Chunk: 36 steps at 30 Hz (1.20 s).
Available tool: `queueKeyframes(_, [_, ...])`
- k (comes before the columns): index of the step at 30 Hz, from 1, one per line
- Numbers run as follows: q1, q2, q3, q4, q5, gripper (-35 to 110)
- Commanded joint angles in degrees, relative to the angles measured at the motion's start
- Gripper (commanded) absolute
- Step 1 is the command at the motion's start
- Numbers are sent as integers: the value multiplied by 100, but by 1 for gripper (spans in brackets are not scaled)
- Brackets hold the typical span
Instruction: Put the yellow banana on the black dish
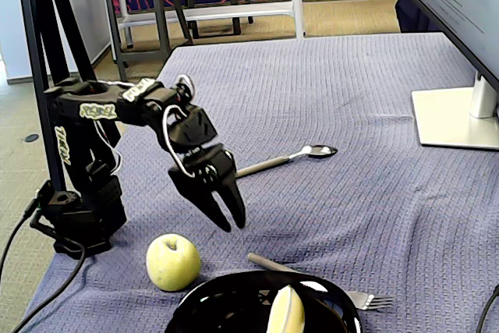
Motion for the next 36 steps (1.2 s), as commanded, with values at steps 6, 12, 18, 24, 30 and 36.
queueKeyframes(6, [-993,2751,2408,-325,-281,0])
queueKeyframes(12, [-1573,4957,3946,-62,-431,0])
queueKeyframes(18, [-1960,6311,4922,378,-220,0])
queueKeyframes(24, [-2197,6838,5353,492,26,0])
queueKeyframes(30, [-2250,6891,5467,712,-149,0])
queueKeyframes(36, [-2312,7137,5748,729,-185,0])
